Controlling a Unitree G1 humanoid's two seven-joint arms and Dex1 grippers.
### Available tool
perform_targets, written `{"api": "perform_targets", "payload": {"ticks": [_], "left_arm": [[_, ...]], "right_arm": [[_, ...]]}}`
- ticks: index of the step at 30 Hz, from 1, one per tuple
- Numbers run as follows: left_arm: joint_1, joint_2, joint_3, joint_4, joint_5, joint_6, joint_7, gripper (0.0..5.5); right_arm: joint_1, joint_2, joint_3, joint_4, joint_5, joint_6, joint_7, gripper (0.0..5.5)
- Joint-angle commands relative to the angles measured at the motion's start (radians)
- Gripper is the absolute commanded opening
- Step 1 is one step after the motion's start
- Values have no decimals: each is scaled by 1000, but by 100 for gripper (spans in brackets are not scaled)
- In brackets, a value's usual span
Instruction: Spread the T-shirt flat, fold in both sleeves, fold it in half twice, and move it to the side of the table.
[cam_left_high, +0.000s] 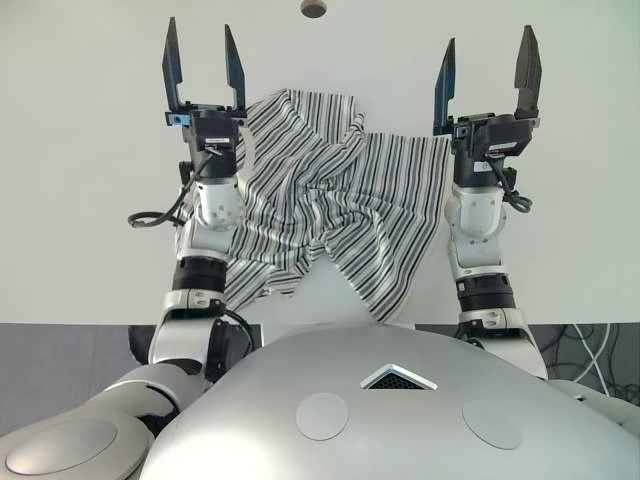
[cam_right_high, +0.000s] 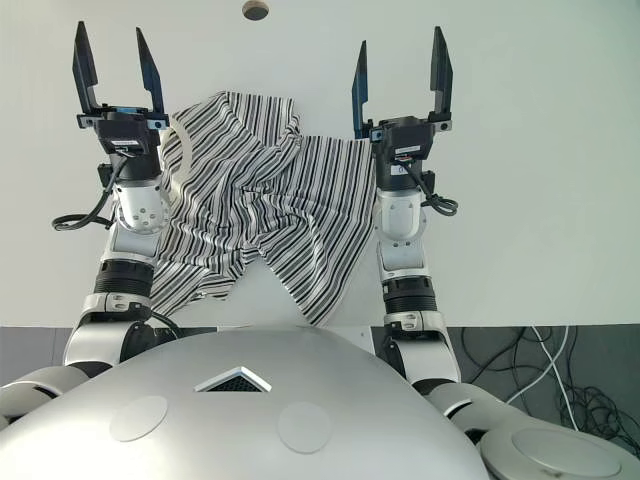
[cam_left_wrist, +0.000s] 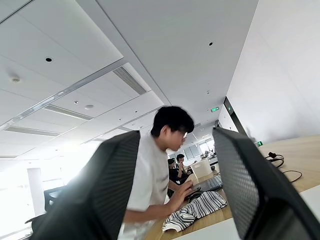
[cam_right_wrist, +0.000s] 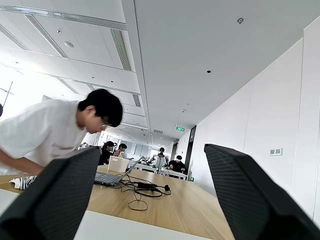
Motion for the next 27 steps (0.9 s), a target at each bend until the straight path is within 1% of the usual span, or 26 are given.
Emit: {"api": "perform_targets", "payload": {"ticks": [1, 27], "left_arm": [[-19, 7, -6, 6, 3, -7, 10, 270], [-1, 3, -24, -67, -47, 14, -36, 270]], "right_arm": [[-15, -3, -2, 7, 5, -7, 3, 386], [-19, -8, 3, 9, 14, 5, 20, 386]]}}
